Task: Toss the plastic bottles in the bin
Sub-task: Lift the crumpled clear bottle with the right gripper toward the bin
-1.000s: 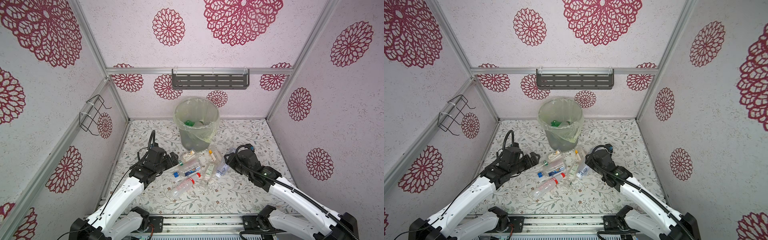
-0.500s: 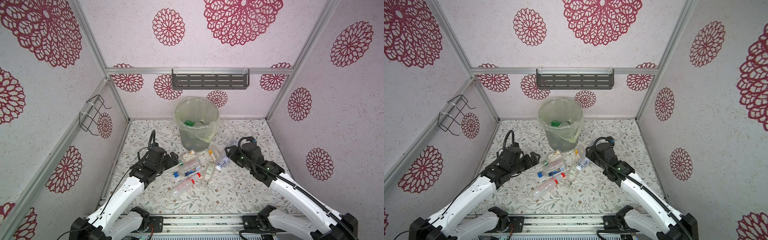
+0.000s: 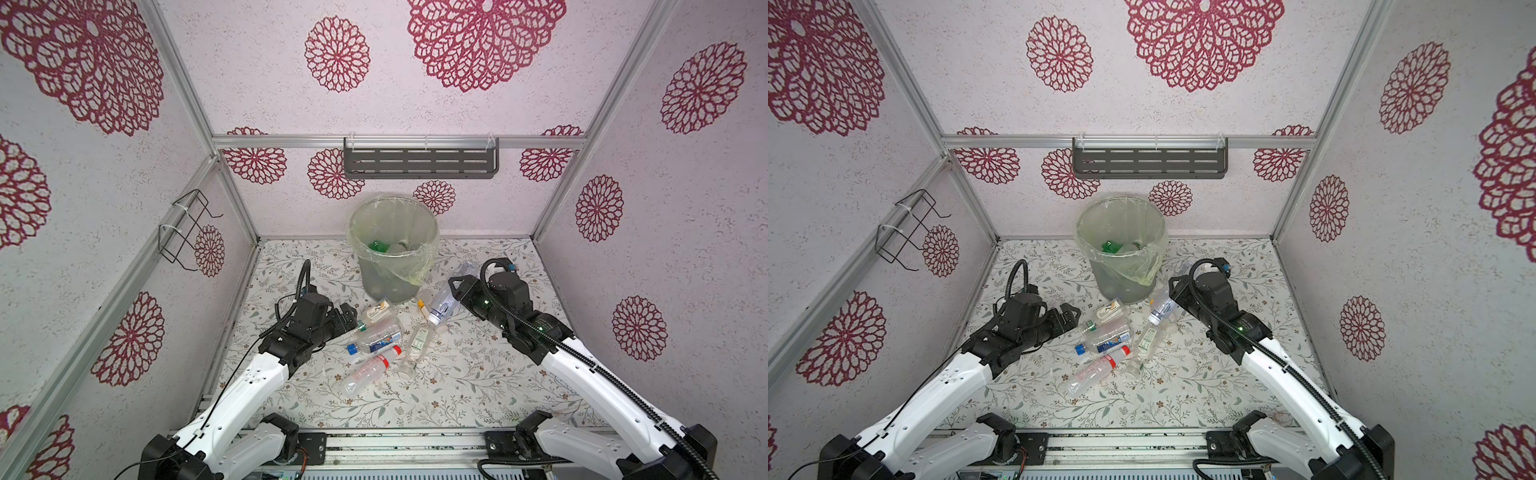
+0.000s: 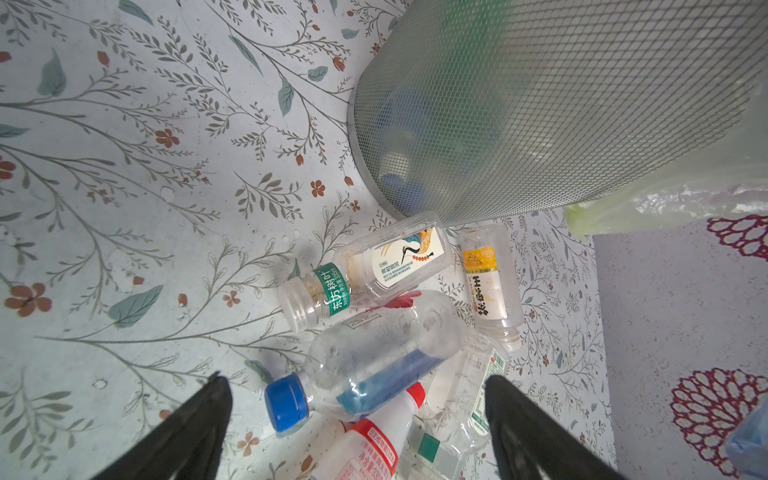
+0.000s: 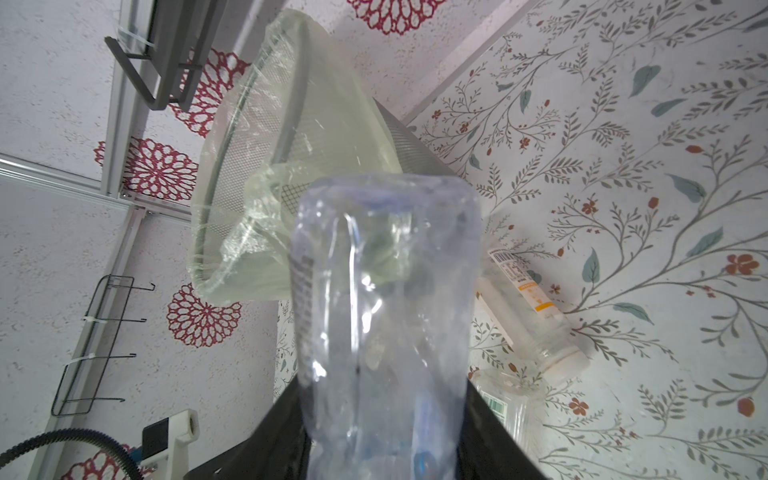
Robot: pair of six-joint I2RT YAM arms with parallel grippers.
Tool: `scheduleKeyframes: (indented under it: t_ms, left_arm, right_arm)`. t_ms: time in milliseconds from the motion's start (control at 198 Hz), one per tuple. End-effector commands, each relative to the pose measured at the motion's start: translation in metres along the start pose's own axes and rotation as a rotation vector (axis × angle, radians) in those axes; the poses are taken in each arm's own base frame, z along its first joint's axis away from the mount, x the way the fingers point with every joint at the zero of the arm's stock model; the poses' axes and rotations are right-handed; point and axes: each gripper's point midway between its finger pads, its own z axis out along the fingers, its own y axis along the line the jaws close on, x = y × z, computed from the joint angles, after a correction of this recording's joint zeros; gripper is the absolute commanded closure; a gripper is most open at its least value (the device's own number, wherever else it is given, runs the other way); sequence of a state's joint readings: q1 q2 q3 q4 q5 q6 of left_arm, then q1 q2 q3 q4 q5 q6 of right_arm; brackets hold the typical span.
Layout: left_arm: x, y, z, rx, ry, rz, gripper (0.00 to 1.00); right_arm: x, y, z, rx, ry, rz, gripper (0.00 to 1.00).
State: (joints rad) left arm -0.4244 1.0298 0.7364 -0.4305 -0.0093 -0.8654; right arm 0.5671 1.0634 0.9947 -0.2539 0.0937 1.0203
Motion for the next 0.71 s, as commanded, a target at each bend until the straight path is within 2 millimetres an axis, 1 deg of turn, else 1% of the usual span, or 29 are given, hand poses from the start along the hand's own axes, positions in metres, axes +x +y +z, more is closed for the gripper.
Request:
scheduleKeyframes:
  t_ms: [0,202,268,520,606,702]
  left_arm:
    - [-0.001,0.004,-0.001,0.000,-0.016,-0.006,0.03]
    - [0.000,0.007,-0.001,-0.008,-0.013,-0.008,0.03]
    - [0.000,0.007,-0.002,-0.006,-0.015,-0.008,0.03]
    - [0.000,0.009,-0.004,-0.010,-0.023,-0.012,0.03]
    - [0.001,0.009,-0.004,-0.009,-0.019,-0.012,0.03]
    - [0.001,0.011,-0.005,-0.012,-0.023,-0.014,0.03]
  right_arm:
    - [-0.020,0.029,-0.006,-0.082,-0.048,-0.024,0.48]
    - [-0.028,0.046,-0.005,-0.116,-0.056,-0.036,0.48]
    - [-0.032,0.054,-0.007,-0.132,-0.060,-0.048,0.48]
    - [-0.060,0.085,-0.022,-0.181,-0.127,-0.096,0.48]
    - [-0.061,0.087,-0.023,-0.184,-0.133,-0.106,0.48]
    - [-0.060,0.082,-0.025,-0.186,-0.139,-0.105,0.48]
